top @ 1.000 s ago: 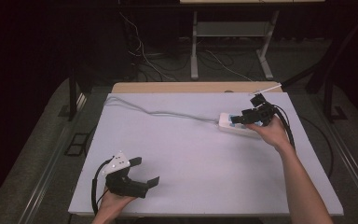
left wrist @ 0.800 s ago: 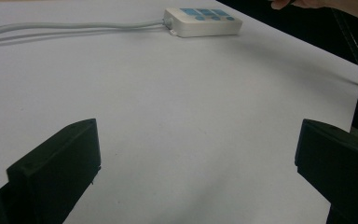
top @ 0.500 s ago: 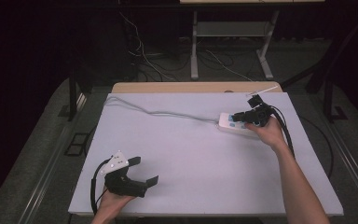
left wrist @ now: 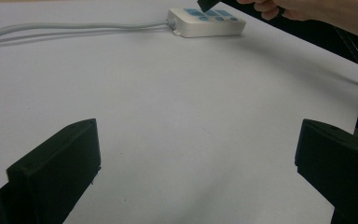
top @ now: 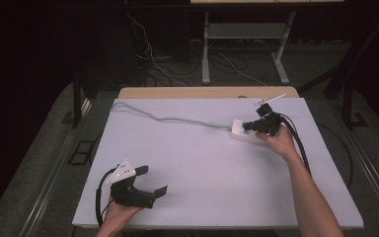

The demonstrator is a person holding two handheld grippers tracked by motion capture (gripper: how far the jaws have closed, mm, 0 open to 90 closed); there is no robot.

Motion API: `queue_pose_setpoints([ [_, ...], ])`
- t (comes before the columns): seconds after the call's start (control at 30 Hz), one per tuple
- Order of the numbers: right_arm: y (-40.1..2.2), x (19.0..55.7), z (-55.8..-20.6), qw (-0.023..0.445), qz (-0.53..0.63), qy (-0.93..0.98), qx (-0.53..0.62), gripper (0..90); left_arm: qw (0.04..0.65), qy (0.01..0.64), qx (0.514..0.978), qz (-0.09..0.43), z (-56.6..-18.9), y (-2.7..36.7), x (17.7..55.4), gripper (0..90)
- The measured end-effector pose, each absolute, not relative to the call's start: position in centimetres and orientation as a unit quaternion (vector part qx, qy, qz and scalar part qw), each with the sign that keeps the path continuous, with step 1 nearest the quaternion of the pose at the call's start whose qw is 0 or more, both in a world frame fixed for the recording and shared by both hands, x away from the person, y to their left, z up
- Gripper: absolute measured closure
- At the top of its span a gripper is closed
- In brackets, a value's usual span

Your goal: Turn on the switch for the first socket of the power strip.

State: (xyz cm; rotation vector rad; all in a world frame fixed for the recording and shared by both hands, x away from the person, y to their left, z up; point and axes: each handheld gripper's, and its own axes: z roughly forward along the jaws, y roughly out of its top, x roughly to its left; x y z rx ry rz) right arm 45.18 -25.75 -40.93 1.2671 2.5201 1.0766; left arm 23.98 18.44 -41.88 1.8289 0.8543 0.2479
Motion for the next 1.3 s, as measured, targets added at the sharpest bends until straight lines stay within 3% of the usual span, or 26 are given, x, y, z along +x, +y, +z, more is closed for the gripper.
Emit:
queue_pose_setpoints([
  [1.3,-26.3,45.3,-42.2,0.049,0.363,0.833,0.415,90.0,0.523,0.354,0.768,0.104,-41.9,18.3,23.9,0.0],
])
